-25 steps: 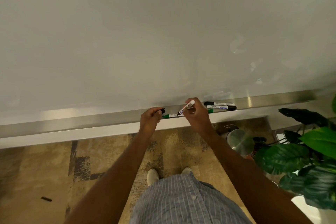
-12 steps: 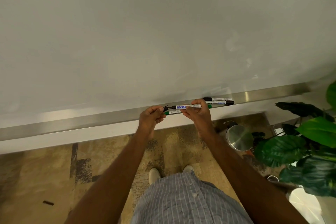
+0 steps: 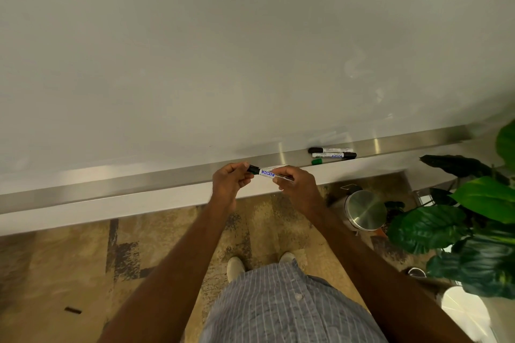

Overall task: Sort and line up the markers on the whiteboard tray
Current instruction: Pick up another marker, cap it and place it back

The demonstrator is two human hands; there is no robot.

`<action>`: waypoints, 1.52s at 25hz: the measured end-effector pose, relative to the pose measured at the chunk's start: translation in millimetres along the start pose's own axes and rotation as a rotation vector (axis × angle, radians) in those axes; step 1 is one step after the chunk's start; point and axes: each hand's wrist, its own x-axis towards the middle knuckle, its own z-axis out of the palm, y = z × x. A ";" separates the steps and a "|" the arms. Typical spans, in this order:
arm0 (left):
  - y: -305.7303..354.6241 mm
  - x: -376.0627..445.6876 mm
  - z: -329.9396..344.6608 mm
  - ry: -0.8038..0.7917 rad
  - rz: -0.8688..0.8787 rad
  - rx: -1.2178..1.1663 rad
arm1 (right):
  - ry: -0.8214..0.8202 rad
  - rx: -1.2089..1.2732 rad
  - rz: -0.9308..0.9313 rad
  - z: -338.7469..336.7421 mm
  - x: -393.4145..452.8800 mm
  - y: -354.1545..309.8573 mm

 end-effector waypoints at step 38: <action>-19.9 33.0 67.6 -0.083 0.549 1.480 | 0.460 -0.625 -0.002 -129.7 83.6 72.0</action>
